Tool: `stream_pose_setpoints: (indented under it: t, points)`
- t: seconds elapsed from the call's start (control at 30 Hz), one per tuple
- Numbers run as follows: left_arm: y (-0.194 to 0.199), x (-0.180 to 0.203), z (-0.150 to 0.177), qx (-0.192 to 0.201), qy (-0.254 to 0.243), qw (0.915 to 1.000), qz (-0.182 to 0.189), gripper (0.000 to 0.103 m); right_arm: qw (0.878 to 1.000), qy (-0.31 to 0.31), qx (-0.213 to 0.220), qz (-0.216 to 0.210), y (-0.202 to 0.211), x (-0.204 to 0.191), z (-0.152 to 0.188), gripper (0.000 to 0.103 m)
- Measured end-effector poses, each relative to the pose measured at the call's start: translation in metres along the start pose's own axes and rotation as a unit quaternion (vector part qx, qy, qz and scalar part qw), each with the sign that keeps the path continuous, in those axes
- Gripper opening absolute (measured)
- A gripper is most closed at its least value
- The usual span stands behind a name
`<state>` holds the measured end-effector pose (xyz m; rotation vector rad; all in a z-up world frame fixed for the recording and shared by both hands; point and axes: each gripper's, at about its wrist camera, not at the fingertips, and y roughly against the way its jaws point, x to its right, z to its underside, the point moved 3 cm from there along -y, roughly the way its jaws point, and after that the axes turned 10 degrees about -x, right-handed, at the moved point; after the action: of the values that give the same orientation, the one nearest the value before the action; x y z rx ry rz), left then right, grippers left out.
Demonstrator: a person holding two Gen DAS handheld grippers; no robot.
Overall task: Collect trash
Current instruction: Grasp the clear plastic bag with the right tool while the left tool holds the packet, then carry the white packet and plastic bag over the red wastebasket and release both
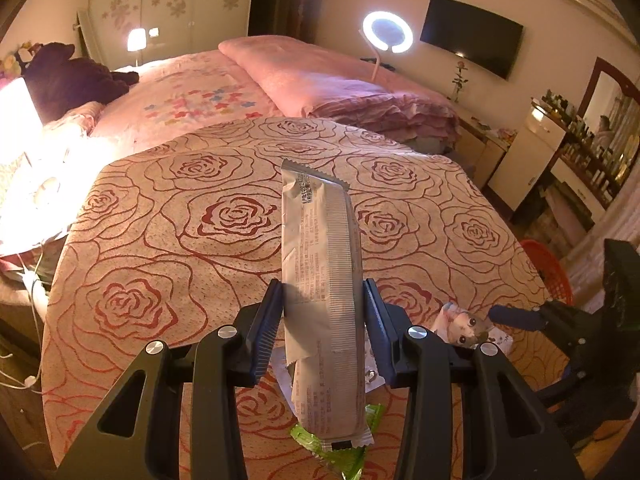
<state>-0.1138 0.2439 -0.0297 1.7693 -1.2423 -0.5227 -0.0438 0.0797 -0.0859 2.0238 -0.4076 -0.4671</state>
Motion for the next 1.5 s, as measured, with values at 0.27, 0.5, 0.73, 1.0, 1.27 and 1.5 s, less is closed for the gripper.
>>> stream_pose_setpoints:
  t: [0.27, 0.5, 0.73, 1.0, 1.27, 1.5]
  points:
    - [0.0, 0.0, 0.001, 0.0, 0.001, 1.0, 0.001, 0.039, 1.0, 0.005, -0.018, 0.012, -0.017, 0.0, 0.001, 0.05]
    - [-0.001, 0.004, 0.003, 0.001, -0.003, 1.0, 0.003, 0.039, 1.0, -0.015, -0.014, 0.014, -0.013, 0.011, 0.001, 0.042]
    - [-0.003, 0.02, -0.001, 0.001, -0.015, 0.9998, 0.01, 0.039, 0.998, -0.054, 0.006, 0.031, 0.003, 0.035, 0.001, 0.041]
    - [-0.006, 0.052, -0.015, 0.005, -0.042, 0.9988, 0.025, 0.039, 0.993, -0.094, 0.038, 0.054, 0.03, 0.067, 0.0, 0.041]
    - [-0.015, 0.084, -0.03, 0.004, -0.062, 0.9974, 0.038, 0.039, 0.985, -0.132, 0.069, 0.082, 0.056, 0.1, -0.001, 0.041]
    - [-0.019, 0.114, -0.038, 0.005, -0.088, 0.9951, 0.046, 0.039, 0.977, -0.163, 0.09, 0.104, 0.077, 0.129, 0.005, 0.041]
